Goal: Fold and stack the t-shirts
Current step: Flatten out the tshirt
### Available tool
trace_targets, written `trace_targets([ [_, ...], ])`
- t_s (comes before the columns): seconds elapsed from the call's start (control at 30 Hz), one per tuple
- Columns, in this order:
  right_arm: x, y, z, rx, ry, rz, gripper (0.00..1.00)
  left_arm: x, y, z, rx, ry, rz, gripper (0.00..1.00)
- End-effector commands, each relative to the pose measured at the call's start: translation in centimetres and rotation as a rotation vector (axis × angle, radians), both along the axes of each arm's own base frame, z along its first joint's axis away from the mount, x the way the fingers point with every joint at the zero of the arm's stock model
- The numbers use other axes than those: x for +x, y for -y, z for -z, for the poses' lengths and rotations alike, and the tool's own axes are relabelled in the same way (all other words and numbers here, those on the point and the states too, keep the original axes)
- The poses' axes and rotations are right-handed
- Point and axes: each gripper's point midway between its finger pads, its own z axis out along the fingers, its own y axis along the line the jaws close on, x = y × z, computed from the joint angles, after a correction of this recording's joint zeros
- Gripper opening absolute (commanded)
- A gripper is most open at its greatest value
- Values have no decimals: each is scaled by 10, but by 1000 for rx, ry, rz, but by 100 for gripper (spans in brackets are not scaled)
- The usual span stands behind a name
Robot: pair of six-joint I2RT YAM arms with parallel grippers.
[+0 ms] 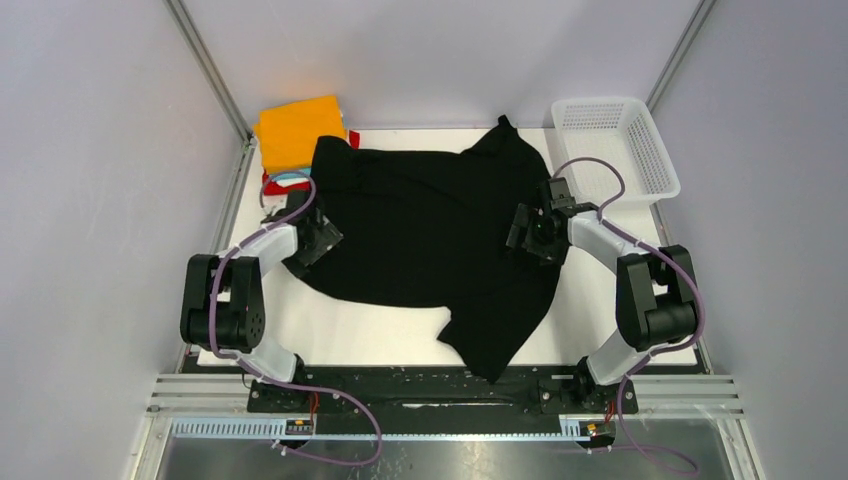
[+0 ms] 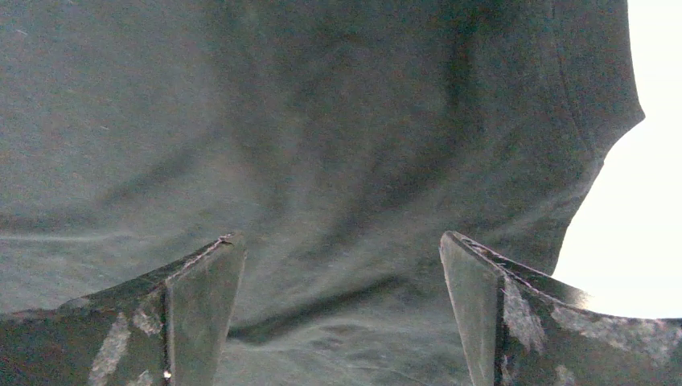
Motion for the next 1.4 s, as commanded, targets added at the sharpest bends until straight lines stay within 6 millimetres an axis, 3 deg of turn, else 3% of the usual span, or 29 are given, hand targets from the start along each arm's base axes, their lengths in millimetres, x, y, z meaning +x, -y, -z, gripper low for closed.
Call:
trace_targets([
  [0.0, 1, -2, -2, 9, 40, 9, 100, -37, -46, 6, 44, -74, -190, 99],
  [0.1, 1, 1, -5, -2, 52, 8, 99, -60, -73, -8, 94, -55, -321, 99],
  [0.33, -2, 2, -6, -11, 52, 4, 100, -98, -105, -49, 180, 47, -513, 99],
  [0.5, -4, 0, -15, 9, 86, -10, 99, -106, -100, -38, 124, 59, -539, 99],
  [0.7, -16, -60, -18, 41, 63, -229, 100, -78, -65, -25, -62, 92, -382, 99],
  [0.83, -26, -106, -8, 67, 41, -352, 100, -63, -47, -36, -110, 130, -293, 99],
  [0.9, -27, -113, 0, 92, 16, -350, 99, -58, -41, -45, -97, 145, -265, 99],
  [1.0, -28, -101, 16, 35, -28, -311, 100, -43, -26, -58, -86, 191, -207, 99],
  [1.1, -30, -90, 27, 44, -73, -263, 100, -30, -11, -57, -99, 191, -156, 99],
  [1.27, -34, -54, 42, 80, -130, -138, 100, -23, -2, -30, -66, 92, -128, 99],
  [1.37, -36, -35, 47, 90, -148, -80, 99, -29, -11, -15, -7, 22, -152, 99],
])
